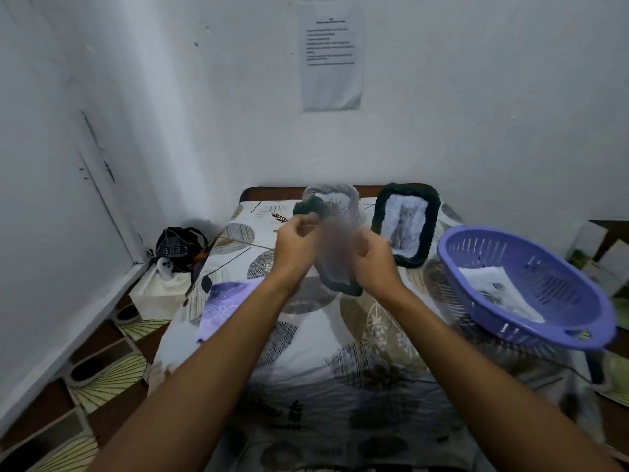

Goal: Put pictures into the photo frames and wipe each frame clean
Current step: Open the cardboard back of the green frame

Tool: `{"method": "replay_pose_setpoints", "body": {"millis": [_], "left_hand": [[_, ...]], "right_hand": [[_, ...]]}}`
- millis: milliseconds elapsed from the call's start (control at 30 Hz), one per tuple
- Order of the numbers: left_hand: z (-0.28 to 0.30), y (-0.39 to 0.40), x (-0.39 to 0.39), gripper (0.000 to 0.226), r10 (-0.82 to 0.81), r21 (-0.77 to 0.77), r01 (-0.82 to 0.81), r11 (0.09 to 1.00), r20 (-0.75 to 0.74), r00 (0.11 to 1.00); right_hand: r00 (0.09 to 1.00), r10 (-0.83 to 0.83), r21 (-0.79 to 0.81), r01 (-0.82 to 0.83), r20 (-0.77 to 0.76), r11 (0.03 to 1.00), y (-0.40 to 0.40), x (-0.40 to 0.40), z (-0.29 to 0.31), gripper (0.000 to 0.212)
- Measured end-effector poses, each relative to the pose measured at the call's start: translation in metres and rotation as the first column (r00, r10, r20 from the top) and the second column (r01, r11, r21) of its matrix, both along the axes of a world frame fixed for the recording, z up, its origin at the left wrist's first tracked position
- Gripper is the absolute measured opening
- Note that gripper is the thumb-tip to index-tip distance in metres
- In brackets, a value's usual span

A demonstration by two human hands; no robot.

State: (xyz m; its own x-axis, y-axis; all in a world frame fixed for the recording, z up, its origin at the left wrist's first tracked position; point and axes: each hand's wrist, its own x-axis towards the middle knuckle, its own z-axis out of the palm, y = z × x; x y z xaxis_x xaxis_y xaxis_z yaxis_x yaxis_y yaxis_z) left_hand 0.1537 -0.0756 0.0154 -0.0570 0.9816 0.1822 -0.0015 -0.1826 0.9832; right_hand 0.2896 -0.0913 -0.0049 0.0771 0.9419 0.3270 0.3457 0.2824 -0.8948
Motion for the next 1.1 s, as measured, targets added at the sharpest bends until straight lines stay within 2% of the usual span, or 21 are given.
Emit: {"method": "replay_pose_setpoints", "body": {"millis": [100, 233, 300, 433, 567, 667, 733, 767, 833, 967, 1033, 1100], "left_hand": [[0.000, -0.004, 0.007, 0.034, 0.075, -0.059, -0.071, 0.996, 0.078, 0.994], [-0.001, -0.008, 0.003, 0.022, 0.111, -0.129, -0.090, 0.988, 0.171, 0.979], [-0.002, -0.007, -0.003, 0.021, 0.077, -0.168, -0.043, 0.985, 0.203, 0.976], [-0.007, 0.000, -0.019, 0.020, -0.003, -0.214, 0.053, 0.975, 0.227, 0.974], [-0.024, 0.012, -0.030, 0.021, -0.052, -0.259, 0.103, 0.960, 0.198, 0.979], [-0.044, 0.023, -0.033, 0.017, -0.062, -0.318, 0.122, 0.940, 0.194, 0.979], [-0.057, 0.030, -0.031, 0.014, -0.060, -0.358, 0.128, 0.925, 0.195, 0.979], [-0.062, 0.034, -0.029, 0.013, -0.060, -0.377, 0.132, 0.917, 0.198, 0.978], [-0.073, 0.042, -0.027, 0.012, -0.056, -0.403, 0.131, 0.906, 0.193, 0.980], [-0.084, 0.054, -0.021, 0.015, -0.054, -0.409, 0.106, 0.906, 0.137, 0.989], [-0.087, 0.060, -0.020, 0.017, -0.044, -0.419, 0.064, 0.906, 0.056, 0.997], [-0.088, 0.069, -0.019, 0.025, -0.050, -0.422, 0.009, 0.906, -0.088, 0.995]], "right_hand": [[0.987, -0.076, 0.119, 0.059, 0.138, 0.991, -0.012, -0.011, -0.007, 0.011], [0.936, -0.115, 0.201, 0.048, 0.332, 0.978, -0.019, -0.014, -0.009, 0.013], [0.941, -0.067, 0.195, 0.001, 0.332, 0.981, -0.020, -0.010, -0.002, 0.017], [0.979, -0.081, 0.188, 0.045, 0.187, 0.981, -0.012, 0.011, 0.020, 0.016], [0.983, -0.150, 0.056, 0.145, 0.109, 0.988, 0.014, 0.038, 0.014, 0.018], [0.991, -0.100, -0.234, 0.118, 0.089, 0.965, 0.029, 0.051, -0.006, 0.031], [0.998, -0.051, -0.421, 0.028, -0.043, 0.907, 0.029, 0.054, -0.017, 0.024], [0.995, -0.049, -0.458, 0.006, -0.083, 0.889, 0.031, 0.055, -0.024, 0.020], [0.996, -0.067, -0.461, 0.033, -0.057, 0.887, 0.036, 0.058, -0.036, 0.015], [0.994, -0.101, -0.453, 0.112, 0.050, 0.884, 0.055, 0.065, -0.057, 0.023], [0.989, -0.111, -0.453, 0.142, 0.095, 0.880, 0.062, 0.068, -0.065, 0.022], [0.987, -0.111, -0.451, 0.152, 0.117, 0.880, 0.068, 0.069, -0.072, 0.020]]}}
